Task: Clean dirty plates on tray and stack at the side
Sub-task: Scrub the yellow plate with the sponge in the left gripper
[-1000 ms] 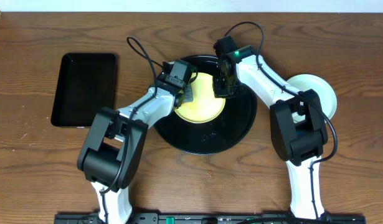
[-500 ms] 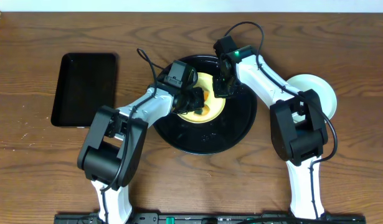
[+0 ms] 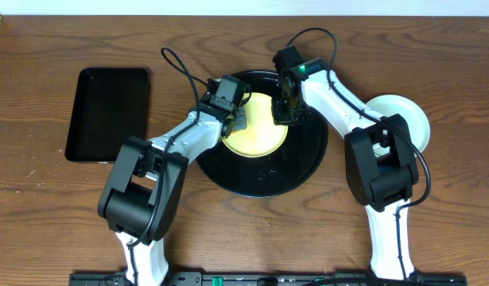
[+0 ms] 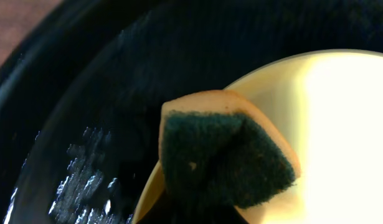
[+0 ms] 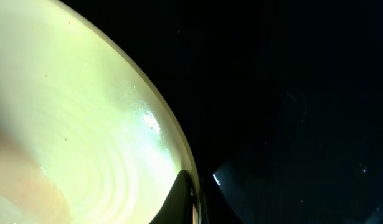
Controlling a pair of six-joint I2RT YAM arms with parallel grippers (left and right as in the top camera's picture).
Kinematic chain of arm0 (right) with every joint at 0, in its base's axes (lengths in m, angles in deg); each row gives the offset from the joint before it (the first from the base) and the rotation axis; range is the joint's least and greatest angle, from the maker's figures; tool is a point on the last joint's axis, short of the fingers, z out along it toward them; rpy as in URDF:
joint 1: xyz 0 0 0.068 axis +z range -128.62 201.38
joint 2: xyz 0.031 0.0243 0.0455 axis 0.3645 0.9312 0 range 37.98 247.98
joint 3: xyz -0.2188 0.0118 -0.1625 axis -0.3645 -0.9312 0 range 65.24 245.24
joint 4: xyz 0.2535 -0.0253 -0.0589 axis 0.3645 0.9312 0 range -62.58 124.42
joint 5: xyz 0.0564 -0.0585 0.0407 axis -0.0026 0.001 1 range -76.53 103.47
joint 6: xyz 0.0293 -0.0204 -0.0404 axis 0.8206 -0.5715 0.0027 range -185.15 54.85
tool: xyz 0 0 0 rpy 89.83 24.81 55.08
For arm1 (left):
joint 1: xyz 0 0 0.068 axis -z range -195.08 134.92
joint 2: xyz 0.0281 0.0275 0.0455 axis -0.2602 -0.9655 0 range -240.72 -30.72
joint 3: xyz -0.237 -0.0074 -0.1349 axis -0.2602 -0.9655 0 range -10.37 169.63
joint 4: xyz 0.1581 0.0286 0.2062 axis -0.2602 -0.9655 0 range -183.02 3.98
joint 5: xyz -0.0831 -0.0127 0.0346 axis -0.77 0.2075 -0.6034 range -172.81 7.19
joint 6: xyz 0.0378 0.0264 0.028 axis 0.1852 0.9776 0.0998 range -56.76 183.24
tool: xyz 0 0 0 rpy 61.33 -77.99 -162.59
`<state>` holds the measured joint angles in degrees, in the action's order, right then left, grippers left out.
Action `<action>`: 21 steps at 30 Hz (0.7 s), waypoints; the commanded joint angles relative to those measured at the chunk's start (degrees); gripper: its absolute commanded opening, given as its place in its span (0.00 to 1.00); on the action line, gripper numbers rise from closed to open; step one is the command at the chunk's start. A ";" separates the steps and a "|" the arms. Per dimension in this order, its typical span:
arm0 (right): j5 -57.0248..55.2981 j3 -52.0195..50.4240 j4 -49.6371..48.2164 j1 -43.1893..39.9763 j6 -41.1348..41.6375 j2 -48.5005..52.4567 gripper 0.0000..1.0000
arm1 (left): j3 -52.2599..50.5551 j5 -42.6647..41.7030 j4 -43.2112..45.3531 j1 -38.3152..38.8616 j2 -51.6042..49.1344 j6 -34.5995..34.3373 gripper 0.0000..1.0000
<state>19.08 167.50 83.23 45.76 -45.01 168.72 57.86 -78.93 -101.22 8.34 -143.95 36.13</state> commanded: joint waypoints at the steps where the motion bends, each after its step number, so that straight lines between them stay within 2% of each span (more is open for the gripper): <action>1: 0.68 -1.99 0.55 0.61 -0.92 2.12 0.01 | -2.10 -13.09 -5.92 -0.35 -2.29 0.02 0.13; 4: 0.68 -1.99 0.46 0.61 -0.92 2.12 0.01 | -2.10 -30.03 -7.85 -0.28 -2.29 0.00 0.13; 6: 0.70 -1.99 0.28 0.63 -0.92 2.12 0.01 | -2.10 -38.10 -6.69 -0.17 -2.29 -0.09 0.13; 9: 0.70 -1.99 0.26 0.63 -0.92 2.12 0.01 | -2.10 -40.39 -1.90 -0.22 -2.29 -1.07 0.08; 13: 0.70 -1.99 0.33 0.79 -0.92 2.12 0.01 | -2.10 -31.63 5.60 -0.70 -2.29 -1.07 0.08; 17: 0.70 -1.99 0.35 0.79 -0.92 2.12 0.01 | -2.10 -11.58 8.68 -1.01 -2.29 -1.07 0.08; 21: 0.70 -1.99 0.37 0.79 -0.92 2.12 0.01 | -2.08 5.27 5.99 -1.03 -2.27 -1.09 0.08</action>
<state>19.08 167.50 83.19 45.76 -45.01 168.72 56.68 -92.87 -92.44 8.01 -144.93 34.88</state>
